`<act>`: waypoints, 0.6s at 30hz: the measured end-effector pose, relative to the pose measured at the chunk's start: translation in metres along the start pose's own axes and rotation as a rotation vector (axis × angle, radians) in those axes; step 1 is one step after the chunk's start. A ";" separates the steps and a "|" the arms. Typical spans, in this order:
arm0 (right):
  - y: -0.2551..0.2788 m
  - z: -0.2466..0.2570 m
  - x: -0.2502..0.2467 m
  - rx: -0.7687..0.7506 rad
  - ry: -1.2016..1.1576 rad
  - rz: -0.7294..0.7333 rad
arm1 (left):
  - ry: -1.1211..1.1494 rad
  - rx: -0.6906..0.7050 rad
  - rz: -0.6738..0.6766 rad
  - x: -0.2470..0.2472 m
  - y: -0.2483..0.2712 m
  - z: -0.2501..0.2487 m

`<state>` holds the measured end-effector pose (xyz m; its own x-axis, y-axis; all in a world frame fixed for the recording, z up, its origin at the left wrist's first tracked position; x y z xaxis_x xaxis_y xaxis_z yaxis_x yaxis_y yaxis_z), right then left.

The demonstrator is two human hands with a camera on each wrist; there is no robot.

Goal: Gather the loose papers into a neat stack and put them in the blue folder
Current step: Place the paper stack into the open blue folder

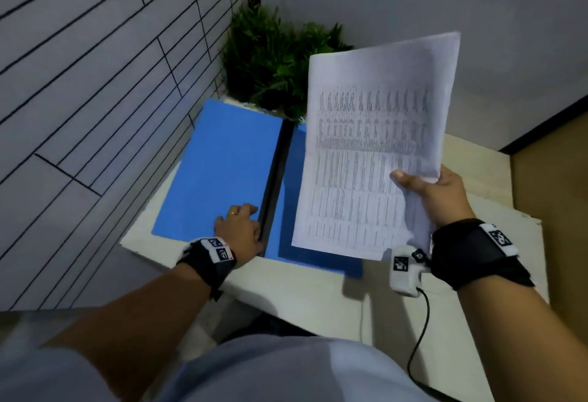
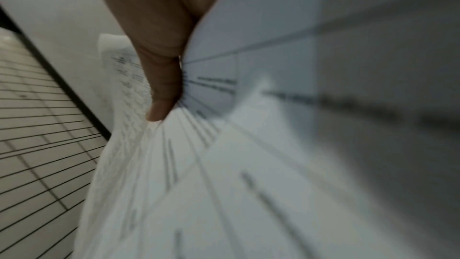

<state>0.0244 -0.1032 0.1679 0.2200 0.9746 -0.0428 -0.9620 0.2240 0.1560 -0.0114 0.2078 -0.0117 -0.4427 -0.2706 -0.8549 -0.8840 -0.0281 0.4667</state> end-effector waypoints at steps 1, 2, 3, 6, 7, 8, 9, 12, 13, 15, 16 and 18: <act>-0.002 -0.009 0.006 0.024 -0.039 0.014 | 0.013 0.000 0.013 0.007 0.009 0.001; -0.006 -0.019 0.010 0.054 -0.070 0.030 | 0.035 0.007 0.025 0.011 0.016 0.002; -0.008 -0.033 0.014 0.086 -0.095 0.051 | 0.065 0.020 0.035 0.014 0.022 0.006; -0.013 -0.075 0.024 0.213 -0.135 0.136 | 0.182 0.042 0.060 0.008 0.026 0.017; -0.013 -0.088 0.026 0.265 -0.125 0.145 | 0.226 0.031 0.051 0.004 0.025 0.023; -0.012 -0.103 0.027 0.317 -0.110 0.137 | 0.265 -0.004 0.024 0.000 0.024 0.030; -0.011 -0.115 0.028 0.365 -0.098 0.124 | 0.293 -0.057 -0.019 -0.004 0.021 0.038; -0.007 -0.144 0.029 0.463 -0.065 0.027 | 0.282 -0.288 -0.166 -0.016 0.017 0.063; -0.007 -0.150 0.030 0.471 -0.045 -0.022 | 0.269 -0.373 -0.185 -0.020 0.016 0.071; -0.013 -0.156 0.030 0.450 0.072 -0.071 | 0.271 -0.505 -0.187 -0.026 0.013 0.089; -0.015 -0.156 0.031 0.428 0.181 -0.066 | 0.276 -0.544 -0.184 -0.028 0.012 0.096; -0.017 -0.151 0.034 0.402 0.367 -0.066 | 0.308 -0.582 -0.207 -0.033 0.010 0.105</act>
<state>0.0240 -0.0752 0.0147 0.1374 0.9083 -0.3951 -0.7945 0.3392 0.5036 -0.0213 0.3175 -0.0026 -0.1345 -0.4628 -0.8762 -0.6828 -0.5975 0.4204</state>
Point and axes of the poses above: each hand's wrist, its own y-axis away from the middle knuckle, its own x-axis out of the palm, z = x × y, the point moved 1 cm from there along -y, towards the middle knuckle, and after that the axes turned 7 degrees about -x, right-handed, at the moved point
